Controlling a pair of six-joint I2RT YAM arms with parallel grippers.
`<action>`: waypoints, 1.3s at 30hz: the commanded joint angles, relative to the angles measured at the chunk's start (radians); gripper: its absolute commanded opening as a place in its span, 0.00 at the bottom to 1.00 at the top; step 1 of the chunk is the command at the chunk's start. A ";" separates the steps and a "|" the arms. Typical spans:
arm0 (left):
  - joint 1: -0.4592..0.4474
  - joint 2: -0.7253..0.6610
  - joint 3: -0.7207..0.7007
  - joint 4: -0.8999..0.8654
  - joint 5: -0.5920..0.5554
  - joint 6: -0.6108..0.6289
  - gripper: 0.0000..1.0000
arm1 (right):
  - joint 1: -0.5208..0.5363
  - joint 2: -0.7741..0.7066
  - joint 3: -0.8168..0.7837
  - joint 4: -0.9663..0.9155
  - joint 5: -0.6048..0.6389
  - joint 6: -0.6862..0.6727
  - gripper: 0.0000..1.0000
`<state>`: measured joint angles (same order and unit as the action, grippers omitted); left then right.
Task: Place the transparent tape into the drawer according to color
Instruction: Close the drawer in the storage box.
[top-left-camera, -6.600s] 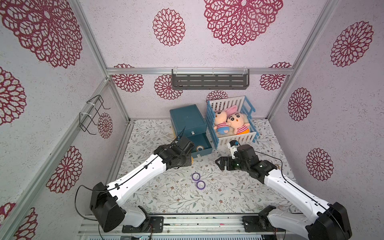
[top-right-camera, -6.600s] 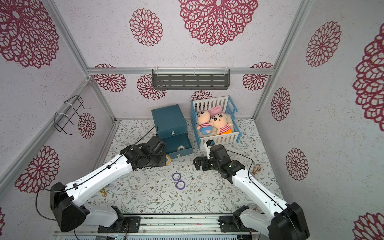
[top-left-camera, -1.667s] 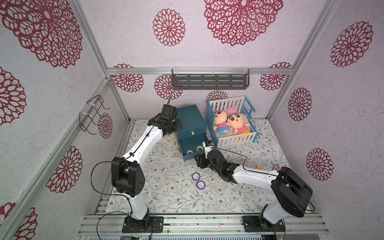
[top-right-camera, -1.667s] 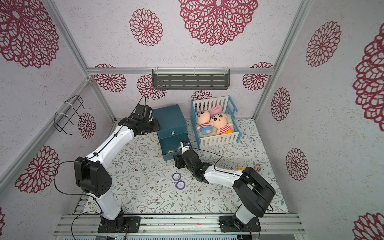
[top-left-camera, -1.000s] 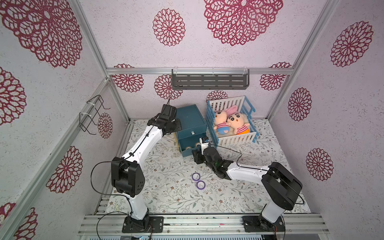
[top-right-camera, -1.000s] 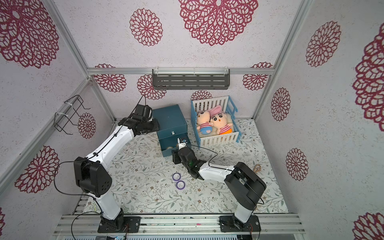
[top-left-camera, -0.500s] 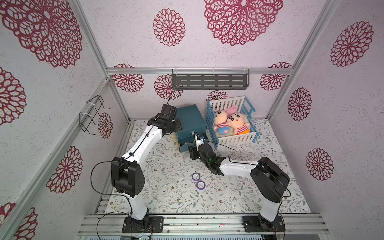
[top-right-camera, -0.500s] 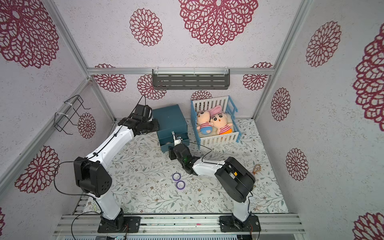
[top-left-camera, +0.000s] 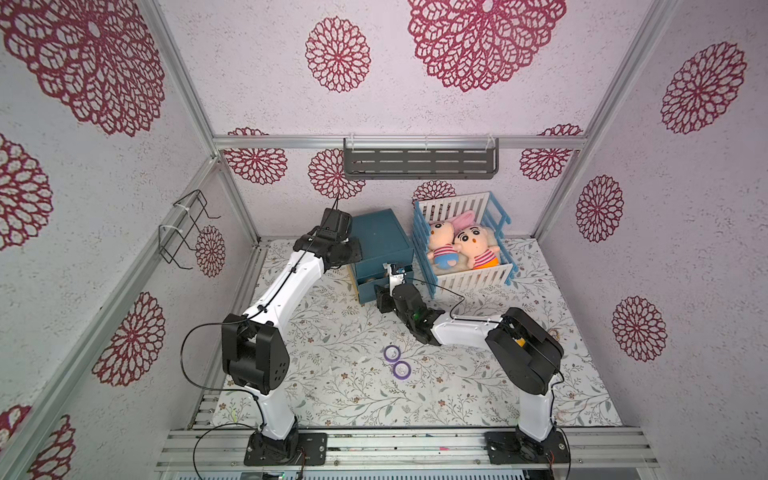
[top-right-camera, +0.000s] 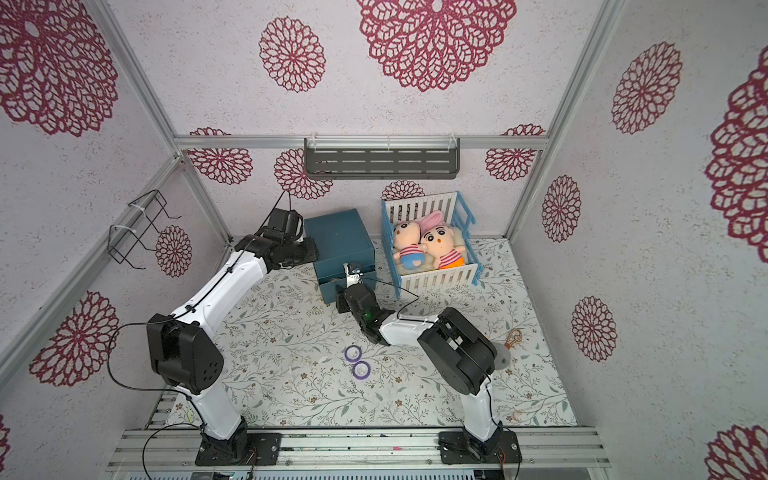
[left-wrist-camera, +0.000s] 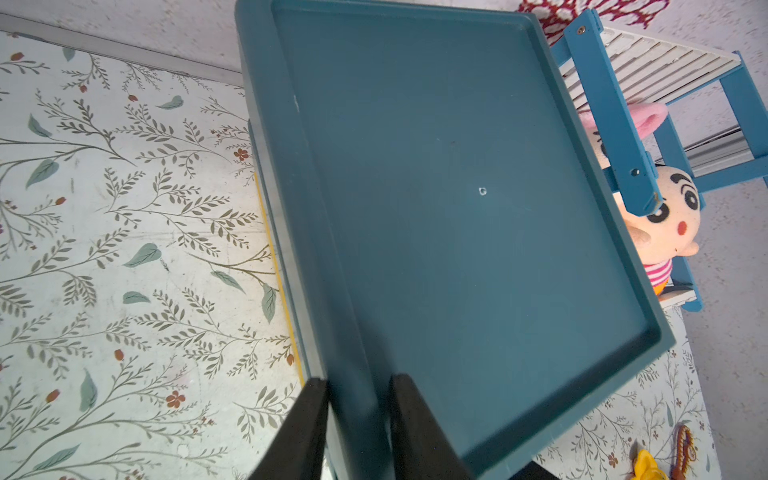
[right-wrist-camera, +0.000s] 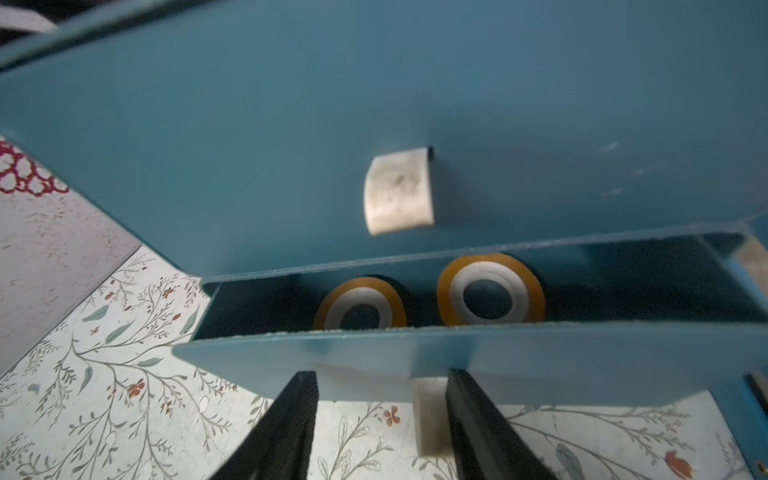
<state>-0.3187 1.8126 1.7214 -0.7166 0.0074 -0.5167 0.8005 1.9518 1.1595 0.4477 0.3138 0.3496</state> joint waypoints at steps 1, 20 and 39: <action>0.003 -0.010 -0.008 -0.036 0.018 0.020 0.30 | -0.002 0.017 0.047 0.060 0.010 -0.023 0.56; 0.001 -0.021 -0.011 -0.041 0.032 0.026 0.29 | -0.001 0.073 0.106 0.062 0.019 -0.015 0.55; 0.002 -0.032 -0.019 -0.044 0.030 0.030 0.28 | -0.129 -0.076 -0.223 0.193 -0.379 0.406 0.56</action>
<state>-0.3168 1.8076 1.7191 -0.7185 0.0139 -0.5049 0.7078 1.8980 0.9569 0.5228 0.0875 0.6178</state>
